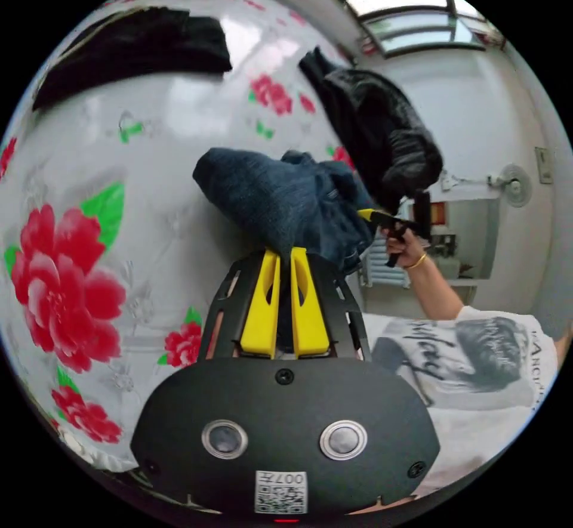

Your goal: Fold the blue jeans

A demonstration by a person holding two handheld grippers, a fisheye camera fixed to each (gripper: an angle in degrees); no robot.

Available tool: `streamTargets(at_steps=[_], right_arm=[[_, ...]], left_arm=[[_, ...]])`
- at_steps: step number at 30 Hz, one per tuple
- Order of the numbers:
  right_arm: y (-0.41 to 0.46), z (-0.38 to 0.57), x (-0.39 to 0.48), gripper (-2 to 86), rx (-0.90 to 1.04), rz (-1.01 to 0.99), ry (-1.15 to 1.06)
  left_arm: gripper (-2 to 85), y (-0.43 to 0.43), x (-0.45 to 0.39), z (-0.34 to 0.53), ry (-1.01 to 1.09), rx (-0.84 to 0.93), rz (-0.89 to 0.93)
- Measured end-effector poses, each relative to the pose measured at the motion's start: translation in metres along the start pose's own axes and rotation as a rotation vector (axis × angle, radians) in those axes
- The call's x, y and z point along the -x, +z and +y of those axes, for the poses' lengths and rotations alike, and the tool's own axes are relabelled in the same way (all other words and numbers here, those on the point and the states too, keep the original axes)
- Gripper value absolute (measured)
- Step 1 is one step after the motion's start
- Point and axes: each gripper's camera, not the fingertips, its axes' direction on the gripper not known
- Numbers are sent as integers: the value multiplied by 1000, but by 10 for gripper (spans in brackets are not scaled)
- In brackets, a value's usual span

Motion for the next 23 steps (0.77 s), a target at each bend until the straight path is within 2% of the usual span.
streamTargets(at_steps=[5, 7, 9, 11, 14, 16, 18, 20, 23], right_arm=[[-19, -107, 71, 7, -116, -83, -165], [-16, -165, 105, 11, -177, -133, -207], [-4, -204, 123, 16, -220, -124, -203], [16, -233, 133, 25, -253, -63, -183], [66, -246, 133, 43, -196, 37, -160], [108, -217, 121, 58, -110, 70, -161], [130, -179, 104, 65, -49, 135, -146], [133, -137, 82, 70, -15, 210, -128], [92, -76, 44, 77, -45, 408, -66]], left_arm=[[16, -117, -15, -88, 129, -163, -152], [29, -159, -8, -117, 102, -243, -226], [64, -195, 13, -146, 7, -324, -426], [74, -200, 35, -154, -118, -323, -576], [77, -161, 59, -132, -186, -263, -629], [74, -112, 63, -105, -182, -178, -665], [43, -41, 58, -59, -156, -25, -736], [17, 2, 48, -25, -151, 72, -751], [8, 44, 23, 14, -154, 163, -725]])
